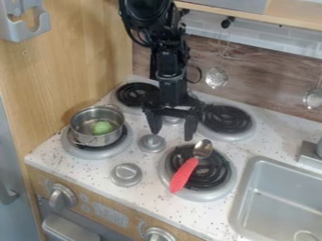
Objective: Move the green thing in the middle of the stove
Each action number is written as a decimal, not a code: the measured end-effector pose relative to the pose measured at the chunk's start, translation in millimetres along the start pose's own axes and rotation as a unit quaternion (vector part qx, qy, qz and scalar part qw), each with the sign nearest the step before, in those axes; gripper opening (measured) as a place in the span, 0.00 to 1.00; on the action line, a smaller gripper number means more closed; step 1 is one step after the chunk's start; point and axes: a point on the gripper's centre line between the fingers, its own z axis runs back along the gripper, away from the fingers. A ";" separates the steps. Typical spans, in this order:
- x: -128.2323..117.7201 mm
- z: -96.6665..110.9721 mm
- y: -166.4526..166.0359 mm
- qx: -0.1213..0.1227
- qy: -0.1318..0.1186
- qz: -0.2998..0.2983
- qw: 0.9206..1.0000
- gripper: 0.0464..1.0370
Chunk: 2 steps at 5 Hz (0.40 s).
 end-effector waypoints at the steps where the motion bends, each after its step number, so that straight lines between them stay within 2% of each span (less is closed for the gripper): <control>1: -6.8 -12.8 2.2 0.000 0.020 0.001 1.000 0.96; 2: -8.3 -13.5 20.0 0.002 0.025 0.004 1.000 0.96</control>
